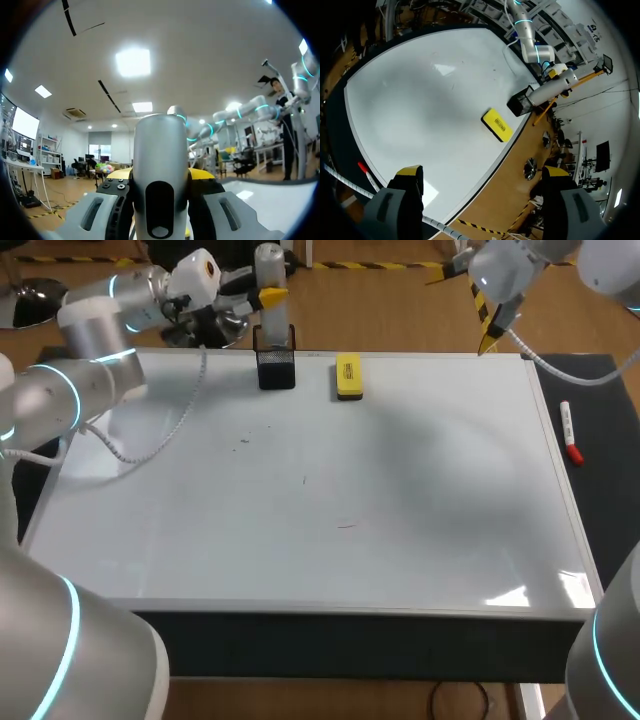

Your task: Pick up the inspection probe, press it on each red-marked spot on the whiteboard one by one, put down the probe, pick up the eraser, and wipe off all the red marks.

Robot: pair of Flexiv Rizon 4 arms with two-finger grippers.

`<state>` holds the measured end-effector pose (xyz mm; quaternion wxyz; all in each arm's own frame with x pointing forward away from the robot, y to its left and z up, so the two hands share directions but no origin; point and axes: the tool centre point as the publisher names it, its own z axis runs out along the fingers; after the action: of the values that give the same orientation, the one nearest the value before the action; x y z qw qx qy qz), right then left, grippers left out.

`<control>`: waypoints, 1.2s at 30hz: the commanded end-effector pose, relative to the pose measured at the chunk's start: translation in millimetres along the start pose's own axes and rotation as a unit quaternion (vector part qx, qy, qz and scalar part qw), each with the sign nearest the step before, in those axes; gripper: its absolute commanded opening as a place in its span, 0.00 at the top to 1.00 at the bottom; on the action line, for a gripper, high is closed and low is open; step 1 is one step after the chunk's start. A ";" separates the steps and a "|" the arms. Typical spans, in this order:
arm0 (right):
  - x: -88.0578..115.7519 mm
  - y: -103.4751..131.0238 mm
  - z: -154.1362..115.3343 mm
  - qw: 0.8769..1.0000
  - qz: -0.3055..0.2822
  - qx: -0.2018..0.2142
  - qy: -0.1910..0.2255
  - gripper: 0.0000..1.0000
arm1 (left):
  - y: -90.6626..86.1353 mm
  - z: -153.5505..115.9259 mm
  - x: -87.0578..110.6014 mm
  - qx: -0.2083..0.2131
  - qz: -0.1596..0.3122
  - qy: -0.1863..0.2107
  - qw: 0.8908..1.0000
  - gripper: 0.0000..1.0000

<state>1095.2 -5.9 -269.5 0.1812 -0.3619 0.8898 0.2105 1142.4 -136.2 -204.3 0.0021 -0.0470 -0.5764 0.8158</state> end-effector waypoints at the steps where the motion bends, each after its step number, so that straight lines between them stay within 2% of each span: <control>1: -0.5 -0.1 -0.5 1.000 -0.001 0.001 0.002 0.00 | 13.3 -4.8 -4.7 0.007 -0.004 0.021 1.000 1.00; 10: -0.5 -0.1 -0.5 1.000 -0.001 0.001 0.002 0.00 | 41.7 -12.4 -7.9 -0.001 -0.007 0.026 1.000 1.00; 19: -0.5 -0.1 -0.5 1.000 -0.001 0.001 0.002 0.00 | 60.8 -19.2 -8.6 -0.014 -0.015 0.029 0.999 1.00; 30: -0.5 -0.1 -0.5 1.000 -0.001 0.001 0.002 0.00 | 66.7 -23.6 -7.8 -0.015 -0.020 0.023 0.999 1.00; 31: -0.5 -0.1 -0.5 1.000 -0.001 0.001 0.002 0.00 | 66.8 -24.0 -7.6 -0.015 -0.021 0.023 0.999 0.85; 32: -0.5 -0.1 -0.5 1.000 -0.001 0.001 0.002 0.00 | 67.0 -24.3 -7.5 -0.015 -0.021 0.023 0.999 0.64; 34: -0.5 -0.1 -0.5 1.000 -0.001 0.001 0.002 0.00 | 67.0 -24.6 -7.4 -0.016 -0.022 0.024 0.999 0.48; 35: -0.5 -0.1 -0.5 1.000 -0.001 0.001 0.002 0.00 | 67.0 -24.8 -7.3 -0.016 -0.023 0.024 0.999 0.22; 36: -0.5 -0.1 -0.5 1.000 -0.001 0.001 0.002 0.00 | 66.8 -25.2 -7.2 -0.017 -0.023 0.023 0.999 0.00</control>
<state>1095.2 -5.9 -269.5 0.1812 -0.3620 0.8899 0.2104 1148.2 -136.9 -271.3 -0.0013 -0.0072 -0.5936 0.8047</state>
